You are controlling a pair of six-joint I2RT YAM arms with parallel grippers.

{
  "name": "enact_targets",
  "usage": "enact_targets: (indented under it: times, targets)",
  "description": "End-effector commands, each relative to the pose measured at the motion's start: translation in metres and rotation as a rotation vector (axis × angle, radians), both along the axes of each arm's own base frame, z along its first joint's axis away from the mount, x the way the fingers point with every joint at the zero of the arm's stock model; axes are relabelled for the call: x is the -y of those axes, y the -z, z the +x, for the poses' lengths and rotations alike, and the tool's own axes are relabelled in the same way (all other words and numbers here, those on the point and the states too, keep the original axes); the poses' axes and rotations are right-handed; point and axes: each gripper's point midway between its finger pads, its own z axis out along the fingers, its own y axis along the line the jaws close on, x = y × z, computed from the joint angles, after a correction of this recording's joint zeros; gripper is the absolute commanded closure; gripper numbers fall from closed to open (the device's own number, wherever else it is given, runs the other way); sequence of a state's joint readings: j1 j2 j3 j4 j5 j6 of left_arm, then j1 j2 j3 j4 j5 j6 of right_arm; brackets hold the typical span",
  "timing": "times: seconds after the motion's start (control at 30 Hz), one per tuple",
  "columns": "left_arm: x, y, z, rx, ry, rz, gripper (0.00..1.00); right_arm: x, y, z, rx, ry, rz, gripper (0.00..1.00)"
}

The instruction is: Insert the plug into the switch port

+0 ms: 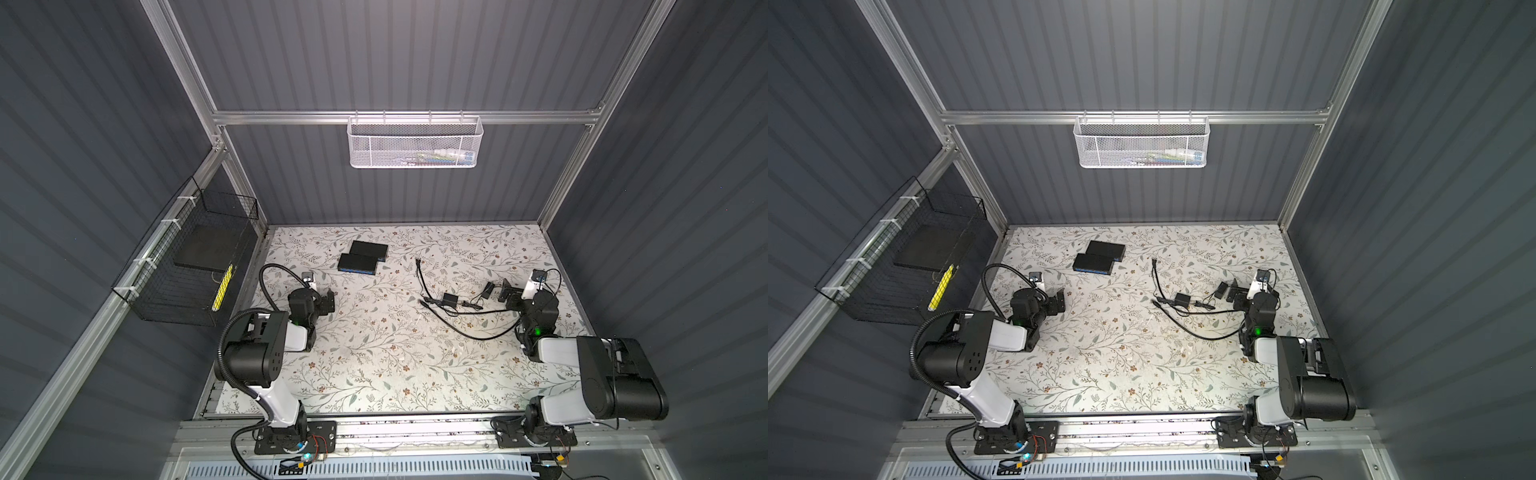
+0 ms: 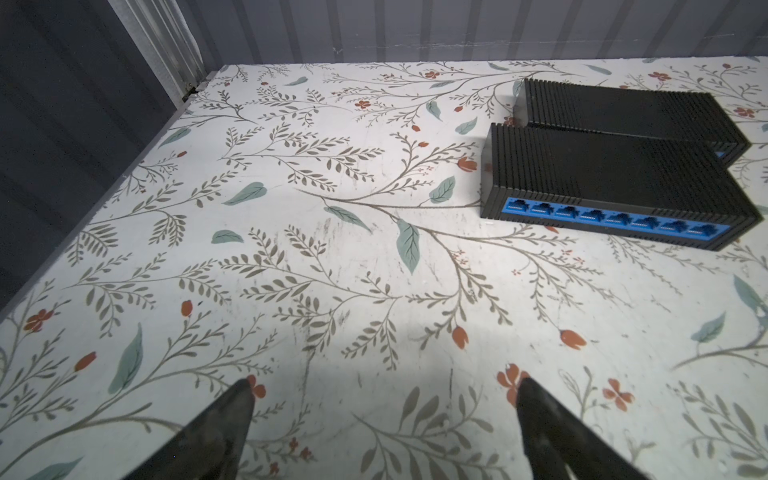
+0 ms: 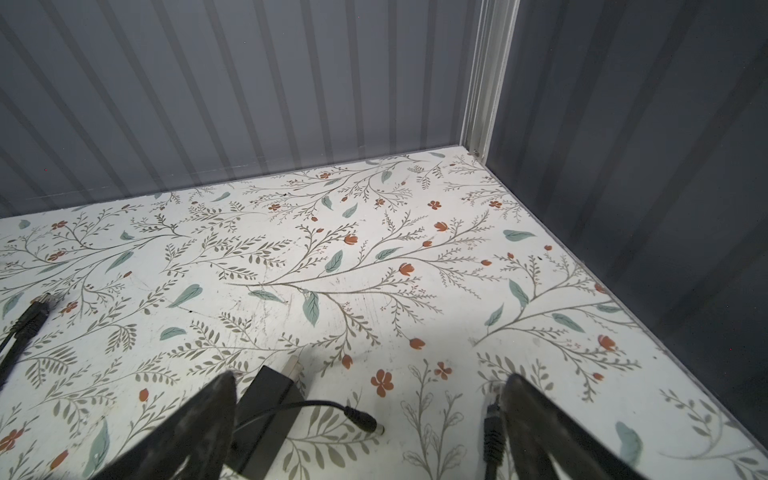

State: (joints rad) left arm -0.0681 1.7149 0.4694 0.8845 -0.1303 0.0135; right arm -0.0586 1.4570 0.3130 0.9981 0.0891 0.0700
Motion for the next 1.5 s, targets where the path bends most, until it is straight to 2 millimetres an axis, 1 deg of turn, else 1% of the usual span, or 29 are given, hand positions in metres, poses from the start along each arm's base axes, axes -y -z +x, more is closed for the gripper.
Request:
enact_targets:
  times: [0.0, 0.03, 0.1, 0.17, 0.2, 0.23, 0.3, 0.37, 0.5, 0.63, 0.67, 0.7, 0.77, 0.83, 0.93, 1.03, 1.2, 1.37, 1.47]
  targets:
    - [-0.008, -0.014, 0.005, 0.035, -0.038, 0.019, 0.15, -0.002, 0.001, 0.0, -0.002, -0.006, 0.01, 0.08]
    - [-0.013, -0.018, 0.004, 0.022, -0.069, 0.016, 0.17, -0.001, 0.0, 0.0, 0.001, -0.003, 0.009, 0.12]
    - [-0.03, -0.034, 0.003, -0.002, -0.174, 0.029, 0.19, 0.013, -0.012, -0.002, 0.002, 0.089, 0.015, 0.15]
    - [-0.028, -0.059, 0.003, 0.022, -0.171, 0.018, 0.19, 0.022, -0.025, -0.004, -0.059, 0.149, 0.015, 0.17]
    - [-0.027, -0.071, 0.002, 0.008, -0.18, 0.006, 0.19, 0.032, -0.036, -0.006, -0.083, 0.217, 0.025, 0.18]
    - [-0.027, -0.083, 0.002, 0.008, -0.197, -0.01, 0.2, 0.037, -0.044, -0.008, -0.095, 0.262, 0.052, 0.19]
    - [-0.021, -0.101, 0.007, 0.018, -0.196, -0.058, 0.21, 0.037, -0.054, -0.01, -0.109, 0.297, 0.144, 0.19]
    - [-0.007, -0.11, 0.013, -0.002, -0.148, -0.095, 0.22, 0.031, -0.055, -0.012, -0.131, 0.293, 0.241, 0.19]
    - [0.038, -0.11, 0.031, -0.093, -0.001, -0.18, 0.26, 0.021, -0.038, -0.021, -0.226, 0.33, 0.425, 0.2]
    - [0.094, -0.109, 0.045, -0.157, 0.142, -0.12, 0.26, 0.011, -0.02, -0.025, -0.3, 0.36, 0.567, 0.24]
    - [0.104, -0.106, 0.047, -0.177, 0.163, -0.112, 0.26, 0.007, -0.017, -0.022, -0.31, 0.35, 0.602, 0.24]
    - [0.114, -0.104, 0.053, -0.193, 0.186, -0.119, 0.25, 0.004, -0.013, -0.02, -0.327, 0.351, 0.641, 0.25]
    - [0.128, -0.099, 0.062, -0.228, 0.212, -0.168, 0.27, 0.005, -0.003, -0.02, -0.384, 0.413, 0.699, 0.25]
    - [0.143, -0.098, 0.069, -0.246, 0.262, -0.222, 0.27, 0.002, 0.004, -0.015, -0.427, 0.416, 0.73, 0.26]
    - [0.158, -0.097, 0.077, -0.253, 0.309, -0.263, 0.26, -0.009, 0.009, -0.001, -0.441, 0.366, 0.797, 0.27]
    - [0.163, -0.09, 0.081, -0.275, 0.316, -0.268, 0.26, -0.016, 0.019, 0.008, -0.474, 0.369, 0.871, 0.29]
    - [0.169, -0.076, 0.079, -0.325, 0.342, -0.256, 0.26, -0.02, 0.04, 0.01, -0.497, 0.425, 1.019, 0.32]
    - [0.171, -0.077, 0.078, -0.339, 0.366, -0.236, 0.25, -0.025, 0.049, 0.012, -0.509, 0.421, 1.106, 0.33]
    - [0.172, -0.079, 0.079, -0.336, 0.373, -0.234, 0.25, -0.027, 0.06, 0.016, -0.529, 0.421, 1.145, 0.33]
